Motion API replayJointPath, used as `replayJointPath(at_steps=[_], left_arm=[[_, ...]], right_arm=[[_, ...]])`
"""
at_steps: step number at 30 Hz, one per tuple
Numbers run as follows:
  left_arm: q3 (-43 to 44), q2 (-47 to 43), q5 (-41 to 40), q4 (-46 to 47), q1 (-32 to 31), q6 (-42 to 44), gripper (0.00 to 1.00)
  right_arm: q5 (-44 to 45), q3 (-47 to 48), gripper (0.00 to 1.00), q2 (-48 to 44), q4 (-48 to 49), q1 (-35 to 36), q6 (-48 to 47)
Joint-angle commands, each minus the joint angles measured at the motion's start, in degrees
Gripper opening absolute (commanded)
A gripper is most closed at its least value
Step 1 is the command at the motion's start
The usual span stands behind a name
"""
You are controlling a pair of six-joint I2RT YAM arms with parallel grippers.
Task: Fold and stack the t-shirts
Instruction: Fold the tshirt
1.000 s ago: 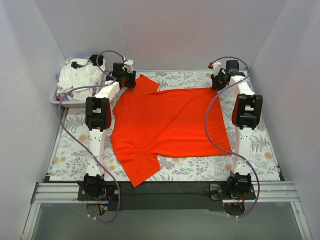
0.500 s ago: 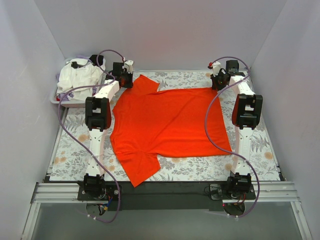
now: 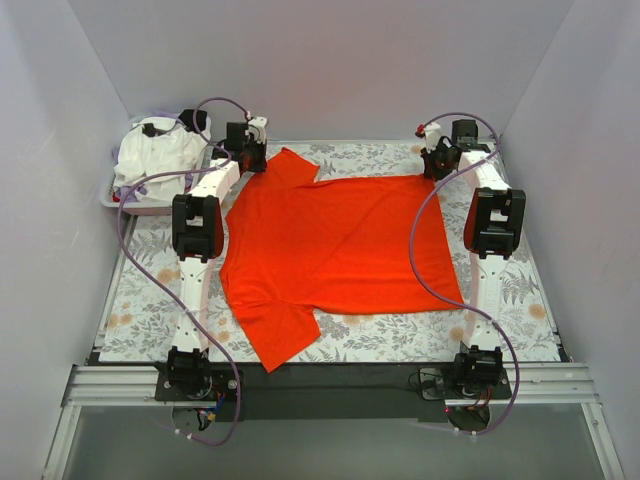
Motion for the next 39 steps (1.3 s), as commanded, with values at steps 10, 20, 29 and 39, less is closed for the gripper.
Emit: replayJointPath(at_steps=[10, 20, 29, 39], left_arm=[[-8.42, -14.18, 4.56, 6.94, 1.27, 0.15, 0.0], [-18.79, -22.26, 7.54, 10.63, 2.32, 0.76, 0.0], [-32.41, -32.02, 9.57, 13.44, 2.85, 2.26, 0.0], [-45.42, -42.48, 9.48, 17.04, 3.03, 2.61, 0.0]], right_arm=[[-4.27, -0.76, 0.01, -8.5, 0.06, -0.75, 0.22], [-5.85, -4.97, 0.01, -12.45, 0.06, -1.71, -1.18], [-7.7, -11.39, 0.01, -17.02, -0.02, -2.33, -3.29], [-9.11, -17.02, 0.01, -21.42, -0.2, -3.21, -5.49]])
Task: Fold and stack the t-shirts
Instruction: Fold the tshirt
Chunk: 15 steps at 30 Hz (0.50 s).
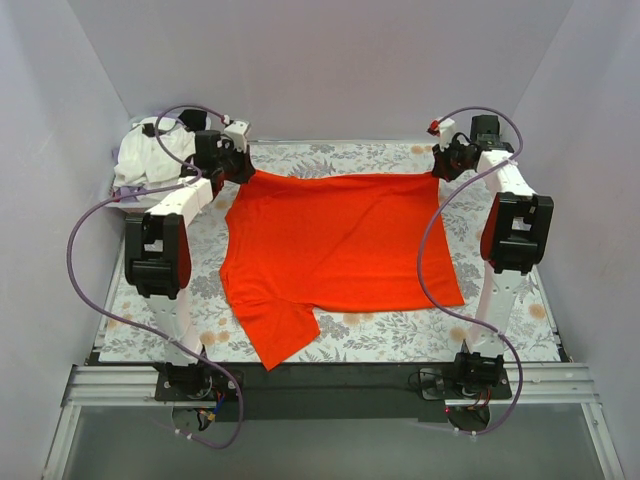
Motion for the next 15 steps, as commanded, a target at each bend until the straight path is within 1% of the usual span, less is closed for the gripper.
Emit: replayJointPath(at_steps=[1, 8, 15], left_arm=[[-3.02, -7.51, 0.91, 2.95, 0.47, 0.97, 0.0], [-9.35, -12.96, 1.18, 3.21, 0.56, 1.41, 0.0], [-15.85, -17.71, 0.39, 3.21, 1.0, 3.69, 0.0]], right_arm=[[-2.22, -1.13, 0.01, -4.22, 0.48, -0.74, -1.79], [-2.23, -4.47, 0.01, -6.33, -0.31, -0.82, -5.04], [-2.14, -7.11, 0.01, -7.74, -1.63, -1.53, -8.47]])
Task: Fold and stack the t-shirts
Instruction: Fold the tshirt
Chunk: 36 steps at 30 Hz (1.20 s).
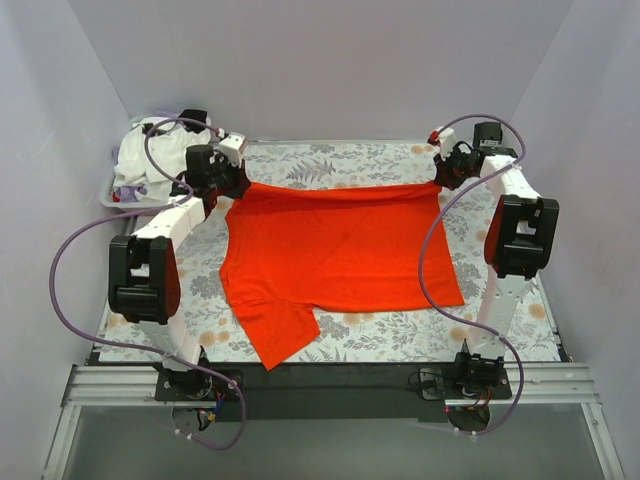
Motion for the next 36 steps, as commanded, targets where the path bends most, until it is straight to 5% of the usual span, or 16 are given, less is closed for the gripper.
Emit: replayJointPath(at_steps=[1, 20, 36], left_arm=[[-2.38, -5.38, -0.4, 0.29, 0.86, 2.23, 0.0], [-14.42, -6.09, 0.92, -2.26, 0.6, 4.78, 0.0], [-14.43, -1.79, -2.16, -3.23, -0.28, 4.87, 0.0]], right_arm=[[-0.81, -1.25, 0.01, -3.87, -1.0, -0.81, -3.01], [3.76, -7.76, 0.01, -2.73, -3.2, -0.72, -11.36], [5.88, -7.59, 0.01, -1.94, -3.81, 0.42, -13.56]])
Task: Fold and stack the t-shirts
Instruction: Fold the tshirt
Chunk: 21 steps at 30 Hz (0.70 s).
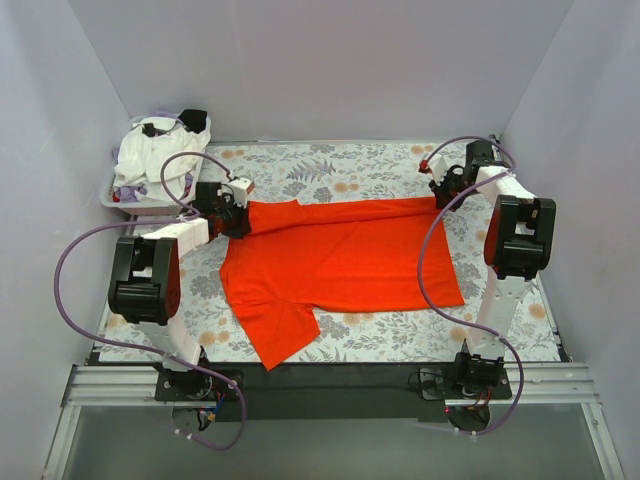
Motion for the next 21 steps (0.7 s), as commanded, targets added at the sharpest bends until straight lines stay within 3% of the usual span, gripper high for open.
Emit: replayJointPath(at_steps=[1, 10, 21], left_arm=[[1.47, -0.58, -2.05, -0.15, -0.06, 0.63, 0.0], [9.56, -1.99, -1.88, -2.61, 1.87, 1.94, 0.0], [4.99, -2.26, -0.47, -3.93, 1.88, 4.41, 0.0]], right_arm=[[0.61, 2.2, 0.01, -0.97, -0.45, 0.01, -0.36], [-0.01, 3.8, 0.01, -4.13, -1.94, -0.08, -0.88], [0.69, -2.09, 0.01, -5.02, -2.03, -0.08, -2.12]])
